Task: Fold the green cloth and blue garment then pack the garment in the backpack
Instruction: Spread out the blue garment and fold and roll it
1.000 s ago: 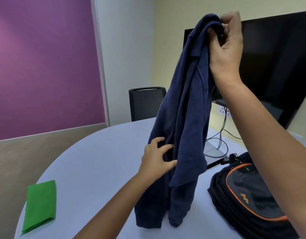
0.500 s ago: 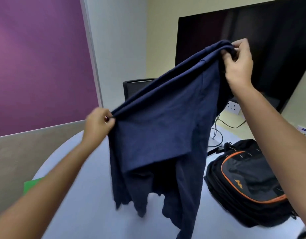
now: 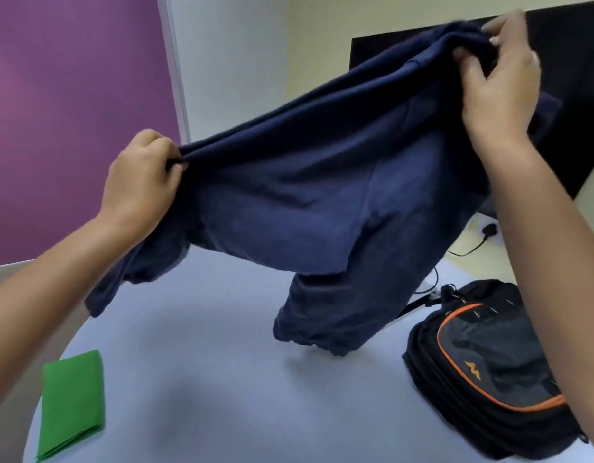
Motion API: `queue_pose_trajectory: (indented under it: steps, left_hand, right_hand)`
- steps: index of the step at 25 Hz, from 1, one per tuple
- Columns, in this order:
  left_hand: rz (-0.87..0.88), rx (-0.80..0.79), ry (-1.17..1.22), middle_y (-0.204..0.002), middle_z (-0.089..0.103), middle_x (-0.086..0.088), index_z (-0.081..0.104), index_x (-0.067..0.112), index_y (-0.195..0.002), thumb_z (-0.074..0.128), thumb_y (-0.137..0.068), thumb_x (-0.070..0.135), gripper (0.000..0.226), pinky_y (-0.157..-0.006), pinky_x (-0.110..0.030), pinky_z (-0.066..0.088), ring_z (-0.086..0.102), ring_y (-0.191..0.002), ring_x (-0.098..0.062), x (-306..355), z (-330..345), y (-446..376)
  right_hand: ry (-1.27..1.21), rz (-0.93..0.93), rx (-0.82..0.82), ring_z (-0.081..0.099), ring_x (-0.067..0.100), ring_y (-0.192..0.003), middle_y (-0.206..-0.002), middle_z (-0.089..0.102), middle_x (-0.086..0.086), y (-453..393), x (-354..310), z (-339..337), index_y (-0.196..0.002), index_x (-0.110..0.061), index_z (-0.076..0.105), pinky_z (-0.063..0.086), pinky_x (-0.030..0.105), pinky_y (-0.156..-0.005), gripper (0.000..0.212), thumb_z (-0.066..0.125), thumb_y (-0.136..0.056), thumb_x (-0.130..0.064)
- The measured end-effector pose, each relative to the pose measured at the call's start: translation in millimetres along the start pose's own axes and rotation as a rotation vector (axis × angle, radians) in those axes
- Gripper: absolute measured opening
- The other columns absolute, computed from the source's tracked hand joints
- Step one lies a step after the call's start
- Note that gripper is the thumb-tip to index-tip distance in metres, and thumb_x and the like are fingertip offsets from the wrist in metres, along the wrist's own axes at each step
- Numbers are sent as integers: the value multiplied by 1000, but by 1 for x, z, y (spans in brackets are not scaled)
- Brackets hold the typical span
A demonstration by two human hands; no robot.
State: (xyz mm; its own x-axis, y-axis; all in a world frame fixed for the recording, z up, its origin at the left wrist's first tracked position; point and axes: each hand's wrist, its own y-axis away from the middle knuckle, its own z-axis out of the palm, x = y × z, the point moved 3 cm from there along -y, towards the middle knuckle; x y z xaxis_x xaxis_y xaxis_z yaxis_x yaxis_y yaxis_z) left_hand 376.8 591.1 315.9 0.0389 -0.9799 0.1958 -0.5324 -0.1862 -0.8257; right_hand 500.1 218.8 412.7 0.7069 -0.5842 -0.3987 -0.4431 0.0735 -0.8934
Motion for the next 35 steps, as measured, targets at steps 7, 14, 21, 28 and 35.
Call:
queue_pose_trajectory:
  steps: [7,14,21,28,35]
  left_hand:
    - [-367,-240,113,-76,68,-18,70,2,-87,63,-84,13,14,-69,-23,49,65,-72,-29,-78,78,-18]
    - [-1005,-300,535,-45,62,-2,61,3,-66,62,-84,0,18,-65,-29,60,57,-32,-4,-162,170,-23]
    - [-1219,10,1238,-78,55,-14,47,0,-82,46,-92,-5,11,-41,-19,50,61,-36,-13,-169,153,-109]
    - [-890,67,1107,-77,59,-6,51,10,-71,52,-91,0,22,-59,-15,54,66,-57,-6,-109,84,-93]
    - [-798,-569,824,-48,59,6,57,16,-48,70,-57,23,18,-58,-19,49,57,-51,-5,-59,110,205]
  right_hand:
    - [-115,224,-247,57,13,-77,-72,54,-14,22,43,106,-78,-39,45,53,50,-72,13,57,-83,-39]
    - [-234,327,-406,54,13,-75,-77,57,-3,28,79,232,-80,-33,46,54,50,-76,14,58,-88,-29]
    - [-421,282,-341,51,13,-77,-77,49,-2,-42,42,251,-78,-32,41,53,36,-62,20,58,-86,-24]
    - [-431,223,-320,57,14,-84,-77,52,-5,-31,28,161,-80,-31,42,56,35,-74,18,57,-89,-25]
    - [-185,598,-610,48,-3,-64,-79,58,-2,250,166,67,-77,-33,51,45,25,-71,39,63,-84,4]
